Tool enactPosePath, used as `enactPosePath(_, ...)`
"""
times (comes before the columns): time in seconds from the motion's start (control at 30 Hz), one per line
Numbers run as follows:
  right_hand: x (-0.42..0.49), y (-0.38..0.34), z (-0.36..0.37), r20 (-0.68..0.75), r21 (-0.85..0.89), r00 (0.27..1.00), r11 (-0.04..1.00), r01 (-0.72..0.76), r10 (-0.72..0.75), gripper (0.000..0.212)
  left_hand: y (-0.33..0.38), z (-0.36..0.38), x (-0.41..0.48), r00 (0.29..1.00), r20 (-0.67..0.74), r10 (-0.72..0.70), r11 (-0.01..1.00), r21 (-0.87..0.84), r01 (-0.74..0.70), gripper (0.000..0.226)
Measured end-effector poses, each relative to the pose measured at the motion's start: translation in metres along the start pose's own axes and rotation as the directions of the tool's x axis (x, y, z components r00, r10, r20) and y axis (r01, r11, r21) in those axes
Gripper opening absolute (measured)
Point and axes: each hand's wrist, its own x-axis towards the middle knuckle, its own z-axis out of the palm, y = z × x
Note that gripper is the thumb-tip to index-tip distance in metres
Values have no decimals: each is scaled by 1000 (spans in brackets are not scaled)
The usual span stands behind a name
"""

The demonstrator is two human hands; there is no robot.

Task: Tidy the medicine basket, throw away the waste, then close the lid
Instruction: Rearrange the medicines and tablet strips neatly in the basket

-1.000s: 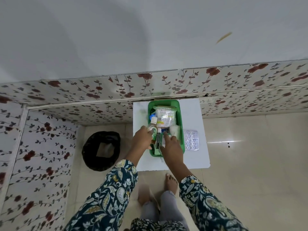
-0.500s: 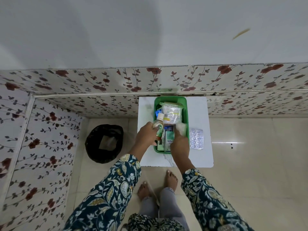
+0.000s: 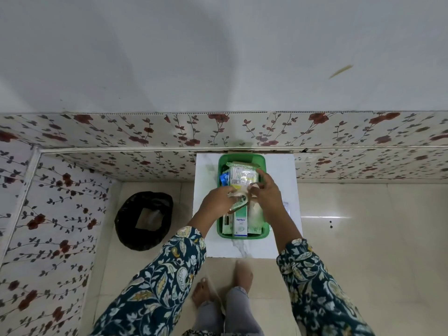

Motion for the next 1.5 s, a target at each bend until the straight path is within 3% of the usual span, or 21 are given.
enactPosePath(0.07,15,-5,-6,-38,-102,999,995,14,-18,22,7,-4,9,999,-32,16,999,39,-15,33)
enactPosePath(0.13,27,-11,-10,-78,-218,996,975,35,-53,13,13,-5,19,997,-78,17,996,83,-11,28)
enactPosePath(0.37,50,-50,13,0,-279,987,948,153,-159,30,19,-5,28,961,-277,18,944,323,75,33)
enactPosePath(0.47,59,-52,25,-30,-377,991,919,111,-132,27,21,-2,25,911,-378,164,835,546,76,40)
enactPosePath(0.6,60,-37,27,-23,-339,998,940,41,-52,29,11,15,28,882,-271,386,652,757,-52,44)
enactPosePath(0.7,53,-29,13,-92,-245,992,968,64,-88,27,2,16,36,881,-197,431,547,833,-82,43)
enactPosePath(0.77,47,-24,-3,-165,-159,981,984,73,-100,25,2,12,39,887,-165,431,521,849,-95,46)
enactPosePath(0.9,38,0,-40,-315,-124,947,992,29,-67,23,8,15,40,901,-196,387,582,810,-74,53)
enactPosePath(1.0,36,33,-66,-373,-335,927,926,-175,41,23,23,22,36,889,-188,417,594,797,-110,45)
enactPosePath(1.1,31,61,-75,-318,-551,923,750,-365,215,51,43,38,38,843,-152,516,574,792,-209,32)
enactPosePath(1.17,28,69,-72,-311,-611,919,690,-388,242,68,50,53,43,829,-68,555,564,763,-316,36)
enactPosePath(1.23,30,74,-68,-319,-643,926,671,-368,202,69,55,63,46,788,-12,616,494,785,-374,38)
enactPosePath(1.33,38,79,-67,-332,-601,927,718,-351,175,45,53,72,53,775,60,629,425,809,-407,34)
enactPosePath(1.4,39,75,-73,-342,-496,925,804,-329,168,24,54,72,58,767,23,641,469,779,-416,35)
enactPosePath(1.5,36,54,-83,-336,-383,939,900,-207,73,17,60,53,65,733,-146,665,581,717,-385,32)
